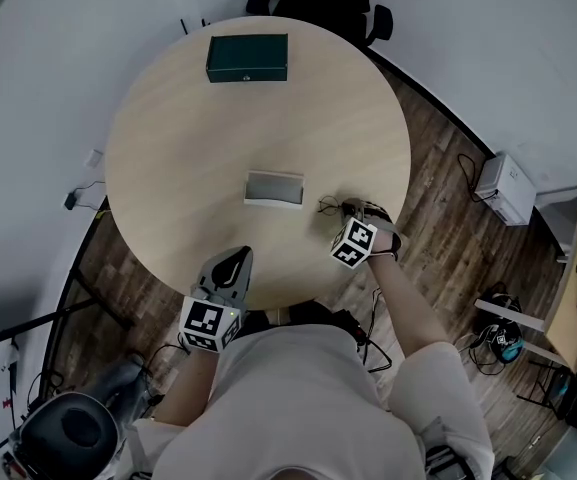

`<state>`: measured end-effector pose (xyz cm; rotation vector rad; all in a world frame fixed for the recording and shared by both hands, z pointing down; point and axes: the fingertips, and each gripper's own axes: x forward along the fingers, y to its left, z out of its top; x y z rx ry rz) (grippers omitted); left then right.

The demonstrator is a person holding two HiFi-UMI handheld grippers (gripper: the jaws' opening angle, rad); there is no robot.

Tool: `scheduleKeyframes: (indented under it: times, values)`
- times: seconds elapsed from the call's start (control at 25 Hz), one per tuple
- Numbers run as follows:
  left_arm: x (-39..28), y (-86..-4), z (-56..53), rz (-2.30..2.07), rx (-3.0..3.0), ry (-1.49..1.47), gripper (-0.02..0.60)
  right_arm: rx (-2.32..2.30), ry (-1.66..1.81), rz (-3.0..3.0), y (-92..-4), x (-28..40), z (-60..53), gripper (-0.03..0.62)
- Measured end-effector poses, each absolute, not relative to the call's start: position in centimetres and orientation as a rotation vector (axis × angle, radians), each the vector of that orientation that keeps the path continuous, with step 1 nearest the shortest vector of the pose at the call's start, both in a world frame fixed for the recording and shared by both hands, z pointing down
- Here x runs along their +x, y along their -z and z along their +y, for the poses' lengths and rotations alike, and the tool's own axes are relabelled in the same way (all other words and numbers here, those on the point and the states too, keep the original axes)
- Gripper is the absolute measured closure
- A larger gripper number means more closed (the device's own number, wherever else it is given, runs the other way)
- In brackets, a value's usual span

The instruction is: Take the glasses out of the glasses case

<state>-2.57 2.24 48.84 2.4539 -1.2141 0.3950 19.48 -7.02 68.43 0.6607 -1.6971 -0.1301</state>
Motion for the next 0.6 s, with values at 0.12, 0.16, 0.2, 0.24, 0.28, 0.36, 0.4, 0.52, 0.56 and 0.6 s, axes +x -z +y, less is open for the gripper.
scheduleKeyframes:
  times: [0.12,0.16,0.2,0.24,0.28,0.36,0.4,0.52,0.56,0.6]
  values:
    - [-2.8,-48.2,2.3,-1.215,2.470,-0.388,0.572,0.754,0.115,-1.757,-66.1,18.7,-7.2,0.582]
    - [-3.0,-48.0,2.3,-1.216,2.476,-0.386,0.572,0.793,0.107,-1.782,-65.1,18.3,-7.2,0.582]
    - [-3.2,-47.7,2.4,-1.217,2.483,-0.385,0.572,0.835,0.099,-1.809,-64.1,17.8,-7.2,0.582]
    - [-3.4,-47.4,2.4,-1.218,2.489,-0.382,0.572,0.876,0.091,-1.839,-63.0,17.1,-7.1,0.582]
    - [-3.6,-47.1,2.4,-1.222,2.496,-0.379,0.572,0.915,0.084,-1.870,-61.9,16.4,-7.1,0.582]
    - [-3.7,-46.5,2.5,-1.234,2.513,-0.373,0.572,0.988,0.070,-1.934,-59.6,15.2,-7.0,0.582]
    - [-3.7,-46.2,2.5,-1.240,2.522,-0.369,0.572,1.025,0.058,-1.967,-58.5,14.6,-6.8,0.582]
    - [-3.9,-44.8,2.7,-1.260,2.545,-0.340,0.572,1.145,0.039,-2.065,-54.4,13.0,-5.8,0.582]
    - [-4.0,-44.2,2.9,-1.269,2.551,-0.325,0.572,1.183,0.045,-2.096,-52.9,12.5,-5.3,0.582]
    - [-4.1,-43.6,3.1,-1.278,2.559,-0.309,0.572,1.220,0.051,-2.126,-51.4,11.9,-4.7,0.582]
